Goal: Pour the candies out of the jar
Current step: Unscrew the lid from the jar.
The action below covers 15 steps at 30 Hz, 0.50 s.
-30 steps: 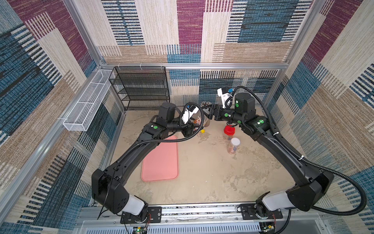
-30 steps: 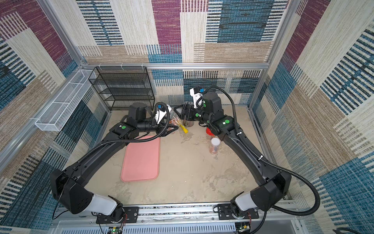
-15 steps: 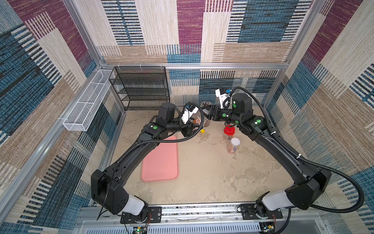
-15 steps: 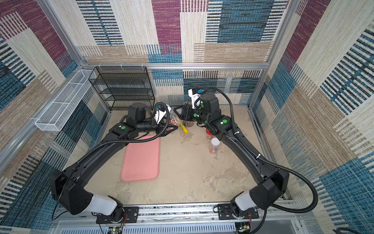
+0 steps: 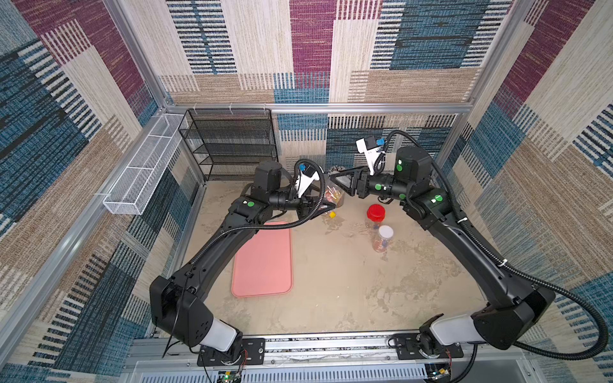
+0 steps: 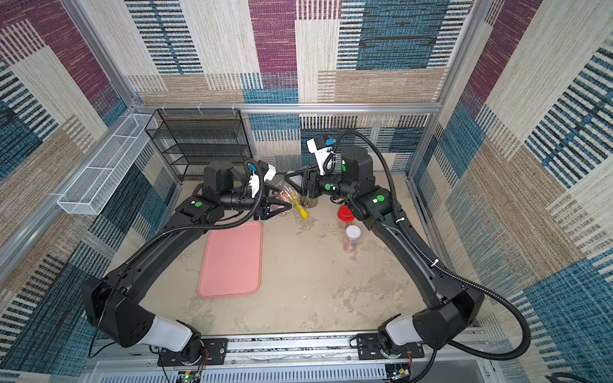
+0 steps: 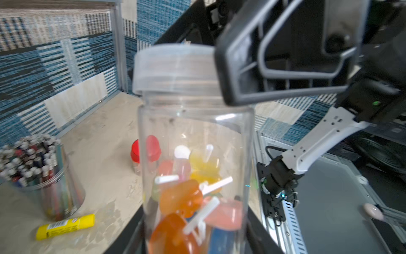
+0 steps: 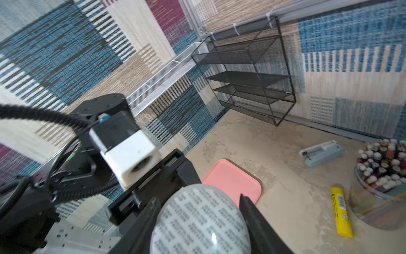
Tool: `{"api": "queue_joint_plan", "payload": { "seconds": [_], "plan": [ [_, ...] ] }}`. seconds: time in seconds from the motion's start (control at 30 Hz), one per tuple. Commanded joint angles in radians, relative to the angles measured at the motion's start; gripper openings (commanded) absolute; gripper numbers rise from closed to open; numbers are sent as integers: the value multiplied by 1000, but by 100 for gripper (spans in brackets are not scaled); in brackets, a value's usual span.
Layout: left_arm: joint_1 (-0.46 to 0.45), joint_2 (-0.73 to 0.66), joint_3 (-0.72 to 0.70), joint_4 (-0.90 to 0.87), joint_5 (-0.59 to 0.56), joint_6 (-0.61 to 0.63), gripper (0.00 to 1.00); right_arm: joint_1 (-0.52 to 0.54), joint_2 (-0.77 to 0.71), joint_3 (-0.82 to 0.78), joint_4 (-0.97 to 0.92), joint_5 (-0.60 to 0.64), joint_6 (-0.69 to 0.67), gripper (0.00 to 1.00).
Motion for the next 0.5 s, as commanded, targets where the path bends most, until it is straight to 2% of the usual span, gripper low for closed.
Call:
{"api": "queue_joint_plan", "payload": {
  "seconds": [0.0, 0.17, 0.47],
  "plan": [
    [1, 2, 7, 24, 156, -24, 0, -30, -20, -18, 87, -180, -80, 48],
    [1, -11, -12, 24, 152, -17, 0, -62, -38, -33, 107, -254, -102, 47],
    [1, -13, -24, 11, 144, -11, 0, -81, -14, 5, 110, -296, -104, 48]
  ]
}}
